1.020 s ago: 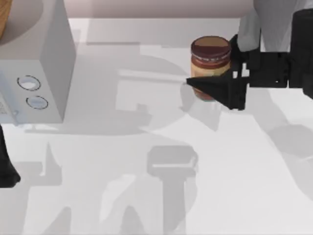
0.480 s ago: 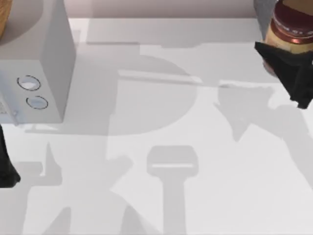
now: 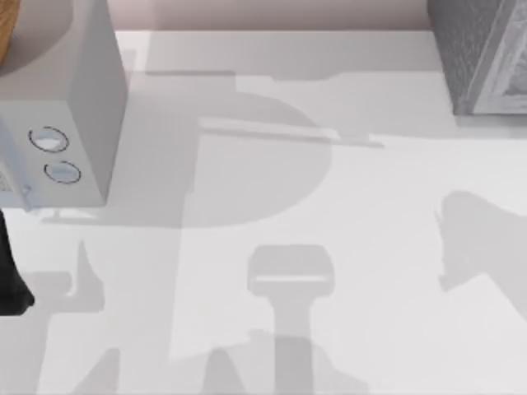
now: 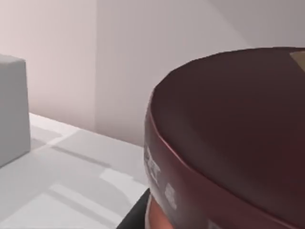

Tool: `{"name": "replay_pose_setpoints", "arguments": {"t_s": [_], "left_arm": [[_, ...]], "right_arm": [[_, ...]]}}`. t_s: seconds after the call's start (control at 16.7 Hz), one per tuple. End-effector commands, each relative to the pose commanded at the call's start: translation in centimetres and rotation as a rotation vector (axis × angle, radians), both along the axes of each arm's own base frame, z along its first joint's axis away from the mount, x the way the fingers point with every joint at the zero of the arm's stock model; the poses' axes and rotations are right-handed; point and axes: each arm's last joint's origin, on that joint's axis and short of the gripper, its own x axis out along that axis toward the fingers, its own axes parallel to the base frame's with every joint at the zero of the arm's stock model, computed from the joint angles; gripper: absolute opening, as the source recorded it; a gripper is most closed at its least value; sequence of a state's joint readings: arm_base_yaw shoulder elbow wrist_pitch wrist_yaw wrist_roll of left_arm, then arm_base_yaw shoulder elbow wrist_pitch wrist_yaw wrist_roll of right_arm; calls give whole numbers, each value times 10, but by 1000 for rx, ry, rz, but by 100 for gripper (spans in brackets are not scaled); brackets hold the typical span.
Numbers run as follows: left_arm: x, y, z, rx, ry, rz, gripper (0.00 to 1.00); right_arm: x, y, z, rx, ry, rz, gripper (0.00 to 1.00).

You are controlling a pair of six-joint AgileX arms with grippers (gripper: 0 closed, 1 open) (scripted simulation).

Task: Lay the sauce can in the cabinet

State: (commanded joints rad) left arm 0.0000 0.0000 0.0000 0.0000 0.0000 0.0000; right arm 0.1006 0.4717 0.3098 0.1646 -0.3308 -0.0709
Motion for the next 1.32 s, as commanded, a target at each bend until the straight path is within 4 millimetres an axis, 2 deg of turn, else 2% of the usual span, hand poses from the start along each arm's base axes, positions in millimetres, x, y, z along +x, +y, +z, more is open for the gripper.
{"name": "replay_pose_setpoints", "arguments": {"t_s": [0.12, 0.24, 0.36, 0.48, 0.9, 1.02, 1.14, 1.32], "left_arm": [[0, 0, 0, 0, 0, 0, 100], [0, 0, 0, 0, 0, 0, 100], [0, 0, 0, 0, 0, 0, 100], [0, 0, 0, 0, 0, 0, 100], [0, 0, 0, 0, 0, 0, 100], [0, 0, 0, 0, 0, 0, 100], [0, 0, 0, 0, 0, 0, 100], [0, 0, 0, 0, 0, 0, 100]], "right_arm": [[-17, -7, -29, 22, 24, -116, 0], [-25, -13, -55, 41, 40, -236, 0], [-29, -19, -72, 57, 43, -342, 0], [-31, -23, -80, 72, 29, -414, 0], [-32, -24, -80, 77, 20, -427, 0], [-32, -24, -72, 79, 24, -434, 0], [-32, -24, -54, 81, 33, -443, 0], [-29, -23, -7, 83, 41, -452, 0]]}}
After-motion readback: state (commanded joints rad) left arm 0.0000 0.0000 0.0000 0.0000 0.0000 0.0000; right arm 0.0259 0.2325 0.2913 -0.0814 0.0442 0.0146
